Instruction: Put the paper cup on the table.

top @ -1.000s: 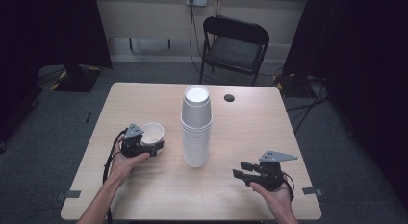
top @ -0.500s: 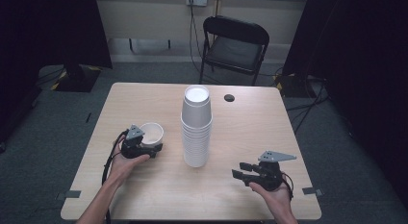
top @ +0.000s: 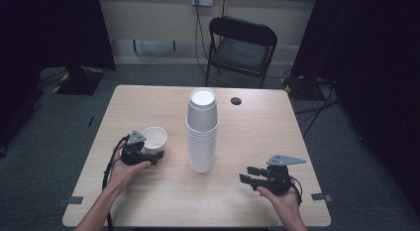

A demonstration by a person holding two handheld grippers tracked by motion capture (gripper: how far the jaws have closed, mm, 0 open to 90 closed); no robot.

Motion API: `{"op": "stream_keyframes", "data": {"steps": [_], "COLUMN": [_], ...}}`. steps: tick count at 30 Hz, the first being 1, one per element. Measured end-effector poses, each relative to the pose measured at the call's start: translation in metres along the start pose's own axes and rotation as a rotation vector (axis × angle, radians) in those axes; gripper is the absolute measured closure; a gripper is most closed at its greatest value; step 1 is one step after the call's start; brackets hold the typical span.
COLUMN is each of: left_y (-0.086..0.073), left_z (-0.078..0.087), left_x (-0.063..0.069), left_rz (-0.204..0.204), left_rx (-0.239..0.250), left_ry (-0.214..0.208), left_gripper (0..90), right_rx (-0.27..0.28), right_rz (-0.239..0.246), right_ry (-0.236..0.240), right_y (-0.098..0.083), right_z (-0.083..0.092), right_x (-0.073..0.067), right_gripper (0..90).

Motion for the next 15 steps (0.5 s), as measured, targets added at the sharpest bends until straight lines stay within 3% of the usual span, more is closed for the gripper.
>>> {"op": "stream_keyframes", "data": {"steps": [3, 8, 10, 15], "left_y": [-0.002, -0.002, -0.002, -0.005], "left_z": [0.002, 0.007, 0.01, 0.015], "left_x": [0.001, 0.004, 0.005, 0.008], "left_rz": [0.013, -0.005, 0.0, -0.014], "left_rx": [-0.008, -0.026, 0.018, 0.007], "left_ry": [-0.012, -0.011, 0.007, 0.009], "left_gripper": [15.5, 15.5, 15.9, 15.8], "right_rx": [-0.002, 0.009, 0.013, 0.018], "right_rz": [-0.001, -0.002, -0.006, -0.012], "right_ry": [-0.004, -0.01, -0.013, -0.023], "right_y": [-0.001, 0.0, 0.0, -0.001], "right_z": [0.001, 0.004, 0.006, 0.007], "right_x": [0.0, 0.001, 0.002, 0.005], "right_gripper": [51.5, 51.4, 51.4, 51.4]}}
Point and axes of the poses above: each handheld gripper's, and its own axes: z roughly backward along the jaws, y roughly out of its top, x roughly to its right, the point moved 6 cm from there along -z, roughly forward along the jaws, and after that the axes turned 2 degrees about z, right-handed, at the moved point
